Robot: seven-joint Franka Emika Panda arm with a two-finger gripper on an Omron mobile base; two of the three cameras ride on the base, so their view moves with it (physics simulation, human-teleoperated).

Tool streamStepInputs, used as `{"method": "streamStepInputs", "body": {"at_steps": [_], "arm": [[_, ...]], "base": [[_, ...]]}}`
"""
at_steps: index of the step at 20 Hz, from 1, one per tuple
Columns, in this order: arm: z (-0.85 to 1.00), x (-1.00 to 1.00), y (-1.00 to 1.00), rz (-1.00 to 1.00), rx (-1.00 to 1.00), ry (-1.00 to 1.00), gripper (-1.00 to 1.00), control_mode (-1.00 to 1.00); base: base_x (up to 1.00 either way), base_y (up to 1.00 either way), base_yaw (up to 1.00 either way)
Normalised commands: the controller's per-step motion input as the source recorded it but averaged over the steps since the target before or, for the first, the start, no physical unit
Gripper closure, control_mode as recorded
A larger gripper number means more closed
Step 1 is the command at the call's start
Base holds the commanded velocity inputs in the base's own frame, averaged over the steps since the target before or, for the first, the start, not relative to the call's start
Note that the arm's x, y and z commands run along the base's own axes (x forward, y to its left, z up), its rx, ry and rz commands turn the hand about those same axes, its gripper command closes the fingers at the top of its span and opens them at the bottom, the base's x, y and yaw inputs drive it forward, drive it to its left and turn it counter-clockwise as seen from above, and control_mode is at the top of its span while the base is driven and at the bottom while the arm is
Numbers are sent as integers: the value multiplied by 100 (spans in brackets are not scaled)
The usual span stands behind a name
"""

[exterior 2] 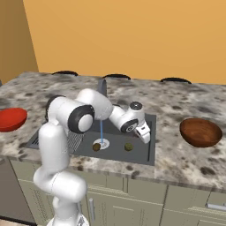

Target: Pick the kiwis from the sink and place them in one bowl. Place the pear in the other bowl. Then turn off the sink faucet.

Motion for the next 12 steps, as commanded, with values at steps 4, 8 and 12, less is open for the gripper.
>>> {"method": "streamStepInputs", "body": {"at_steps": [4,8,12], "arm": [[93,-44,-1,-11,0,-4,100,-100],[100,-22,-1,-12,0,-1,100,-100],[98,-22,-15,-14,0,0,100,-100]], "base": [[0,0,0],[0,0,0],[0,0,0]]}}
